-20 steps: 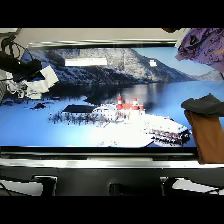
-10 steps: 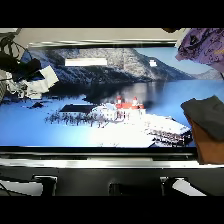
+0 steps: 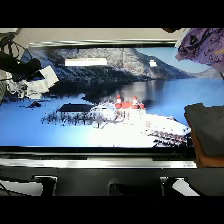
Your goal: Fold the clothes and pants, and hang the long-sleeved shirts on hangers.
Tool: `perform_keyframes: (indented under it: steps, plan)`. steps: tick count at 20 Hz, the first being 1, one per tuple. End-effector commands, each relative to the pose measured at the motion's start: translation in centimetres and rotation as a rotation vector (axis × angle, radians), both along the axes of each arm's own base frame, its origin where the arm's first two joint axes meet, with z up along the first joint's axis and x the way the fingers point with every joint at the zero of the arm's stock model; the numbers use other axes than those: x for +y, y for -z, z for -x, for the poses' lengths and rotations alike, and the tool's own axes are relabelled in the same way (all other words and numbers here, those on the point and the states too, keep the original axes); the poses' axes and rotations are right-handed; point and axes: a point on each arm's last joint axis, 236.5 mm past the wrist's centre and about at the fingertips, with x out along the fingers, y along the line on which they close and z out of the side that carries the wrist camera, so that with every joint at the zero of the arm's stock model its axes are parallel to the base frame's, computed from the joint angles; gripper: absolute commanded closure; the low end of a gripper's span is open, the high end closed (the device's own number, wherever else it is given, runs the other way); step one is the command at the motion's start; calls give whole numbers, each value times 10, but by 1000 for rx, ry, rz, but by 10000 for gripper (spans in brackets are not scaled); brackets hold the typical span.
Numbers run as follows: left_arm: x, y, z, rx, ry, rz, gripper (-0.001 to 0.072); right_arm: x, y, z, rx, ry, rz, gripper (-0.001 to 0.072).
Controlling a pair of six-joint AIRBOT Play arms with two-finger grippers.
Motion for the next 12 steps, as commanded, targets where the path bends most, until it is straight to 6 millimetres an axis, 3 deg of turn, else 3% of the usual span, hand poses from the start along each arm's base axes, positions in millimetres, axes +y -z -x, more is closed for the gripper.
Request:
perform_keyframes:
  steps: [1, 6, 7, 8, 10, 12]
  plan:
    - [0, 0, 0, -1, -1, 0, 687, 1, -2, 23, 98, -9, -1, 685]
    - [0, 0, 0, -1, -1, 0, 688, -5, -4, 29, 125, -32, 17, 683]
    - [0, 0, 0, -1, -1, 0, 688, -6, -4, 30, 129, -35, 20, 653]
    - [0, 0, 0, -1, -1, -1, 688, -8, -5, 32, 141, -44, 27, 547]
    - [0, 0, 0, -1, -1, -1, 687, -15, -9, 41, 184, -63, 54, 235]
    - [0, 0, 0, -1, -1, -1, 688, -27, -16, 39, 184, -105, 94, 231]
